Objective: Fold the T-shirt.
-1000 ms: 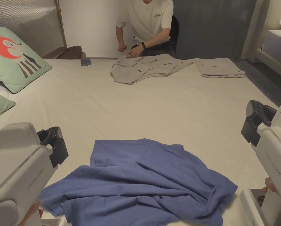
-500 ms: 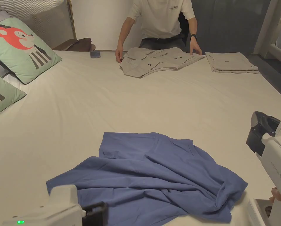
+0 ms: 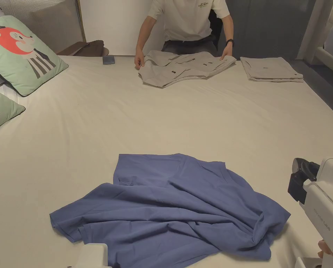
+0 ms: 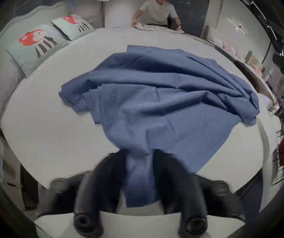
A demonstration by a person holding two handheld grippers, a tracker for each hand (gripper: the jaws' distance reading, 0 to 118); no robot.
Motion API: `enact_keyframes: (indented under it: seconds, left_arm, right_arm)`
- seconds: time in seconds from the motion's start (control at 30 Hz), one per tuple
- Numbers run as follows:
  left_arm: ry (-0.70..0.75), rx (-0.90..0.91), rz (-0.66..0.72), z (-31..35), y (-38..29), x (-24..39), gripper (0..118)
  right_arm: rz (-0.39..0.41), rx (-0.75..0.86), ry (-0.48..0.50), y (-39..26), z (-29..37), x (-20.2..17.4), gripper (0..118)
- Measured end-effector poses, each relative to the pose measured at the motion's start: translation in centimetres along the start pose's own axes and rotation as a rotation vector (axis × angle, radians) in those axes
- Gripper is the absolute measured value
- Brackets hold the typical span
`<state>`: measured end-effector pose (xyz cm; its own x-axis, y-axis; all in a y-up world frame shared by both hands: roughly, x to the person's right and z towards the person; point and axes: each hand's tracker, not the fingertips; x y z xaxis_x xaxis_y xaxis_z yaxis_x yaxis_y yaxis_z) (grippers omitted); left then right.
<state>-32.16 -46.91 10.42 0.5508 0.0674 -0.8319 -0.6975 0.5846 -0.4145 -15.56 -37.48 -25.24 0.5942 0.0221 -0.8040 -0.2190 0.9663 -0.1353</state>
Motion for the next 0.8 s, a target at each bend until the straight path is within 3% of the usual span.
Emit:
enact_keyframes:
  seconds: [0.03,0.07,0.13,0.17,0.43,0.5,0.53,0.7,0.8]
  left_arm:
    - [-0.015,0.002,0.004,-0.3,0.3,-0.8,4]
    - [-0.048,-0.004,0.024,-0.1,0.5,-1.0,3]
    - [-0.036,-0.009,0.016,0.1,0.4,-0.8,3]
    - [-0.034,0.001,0.010,0.6,0.8,-0.6,3]
    - [-0.049,0.020,0.020,1.1,0.7,-0.9,3]
    - [-0.048,0.021,0.018,1.2,0.7,-0.8,3]
    - [-0.048,0.020,0.017,1.2,0.7,-0.8,3]
    - [-0.053,0.021,0.032,0.8,0.8,-1.1,3]
    - [-0.061,0.030,0.040,1.3,1.1,-1.5,3]
  right_arm:
    - [0.002,-0.027,-0.006,-0.4,-0.4,0.2,3]
    - [-0.005,-0.080,0.001,-0.8,-0.8,0.3,26]
    - [-0.035,-0.208,0.010,-1.8,-2.3,1.0,92]
    - [-0.036,-0.228,0.015,-2.5,-2.8,1.3,109]
    - [-0.049,-0.492,0.009,-7.7,-6.4,3.9,104]
    - [-0.074,-0.538,0.035,-8.8,-7.1,4.3,96]
    - [-0.085,-0.558,0.044,-9.2,-7.4,4.3,87]
    - [-0.117,-0.562,0.150,-8.8,-6.4,2.1,6]
    - [-0.128,-0.511,0.158,-7.9,-6.2,2.0,5]
